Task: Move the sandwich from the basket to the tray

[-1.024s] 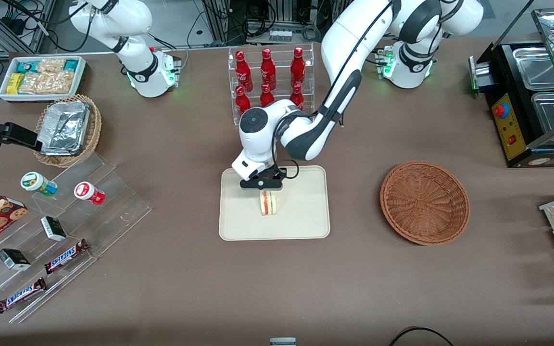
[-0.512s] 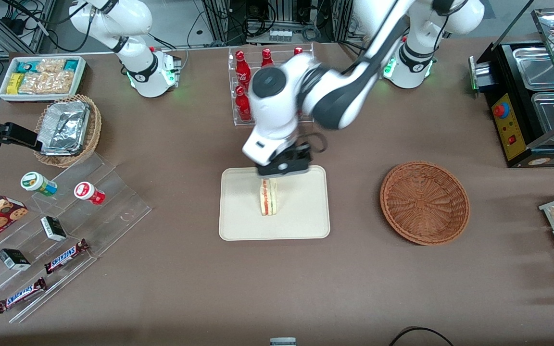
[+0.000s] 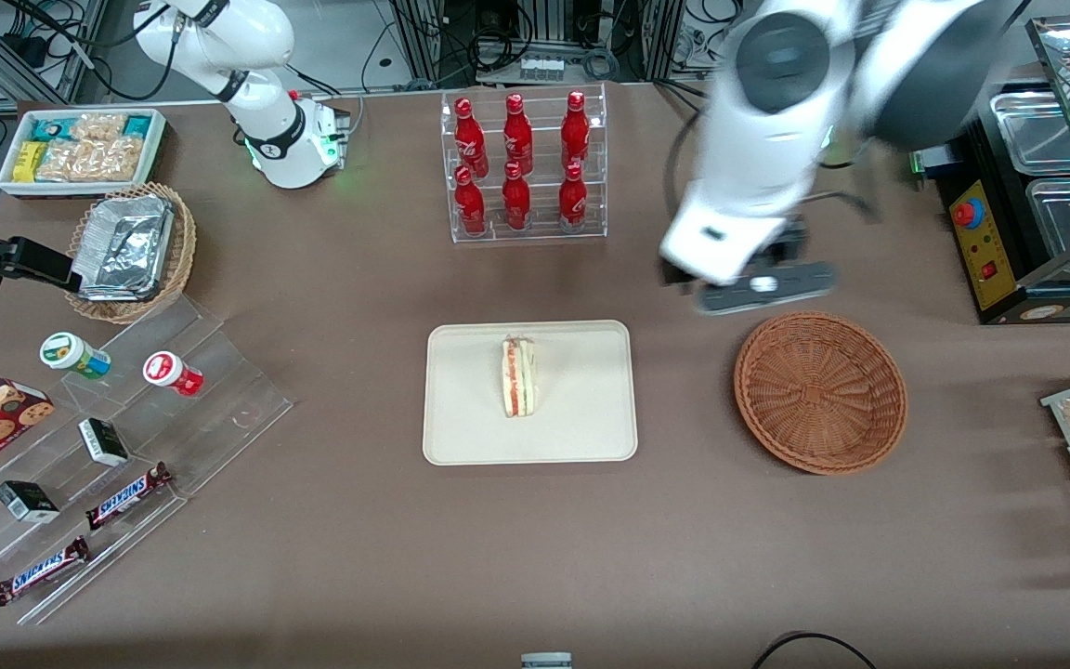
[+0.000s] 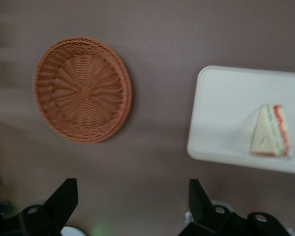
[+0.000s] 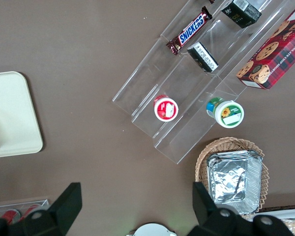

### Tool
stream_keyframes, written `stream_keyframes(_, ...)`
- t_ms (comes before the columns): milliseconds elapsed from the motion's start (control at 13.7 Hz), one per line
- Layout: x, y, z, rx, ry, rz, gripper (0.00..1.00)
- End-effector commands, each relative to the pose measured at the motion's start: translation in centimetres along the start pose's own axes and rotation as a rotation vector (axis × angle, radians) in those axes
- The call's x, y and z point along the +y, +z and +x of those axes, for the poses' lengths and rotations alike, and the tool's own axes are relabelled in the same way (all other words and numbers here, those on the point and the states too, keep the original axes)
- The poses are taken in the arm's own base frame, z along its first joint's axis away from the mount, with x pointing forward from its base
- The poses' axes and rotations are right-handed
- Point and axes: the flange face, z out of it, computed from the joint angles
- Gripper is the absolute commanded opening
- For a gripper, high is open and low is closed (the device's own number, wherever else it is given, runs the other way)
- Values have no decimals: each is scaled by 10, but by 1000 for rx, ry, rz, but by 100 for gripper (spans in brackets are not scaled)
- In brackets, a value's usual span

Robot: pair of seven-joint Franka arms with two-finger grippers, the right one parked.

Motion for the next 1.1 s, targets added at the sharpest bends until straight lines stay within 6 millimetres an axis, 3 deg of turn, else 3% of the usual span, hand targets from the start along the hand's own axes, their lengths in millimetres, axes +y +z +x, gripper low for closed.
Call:
stream_keyframes(0,-83,-9,-6,-50,90,-33,99)
stream_keyframes(220,-175,-7,-12,-64,164,-57,99)
stream_keyframes(366,-219,3,-23,-69,192,-68,99)
stream_keyframes(585,-276,9,-20,-77,90,-78,99)
stream_keyframes(1024,-296,20,2,-82,43,-97,99)
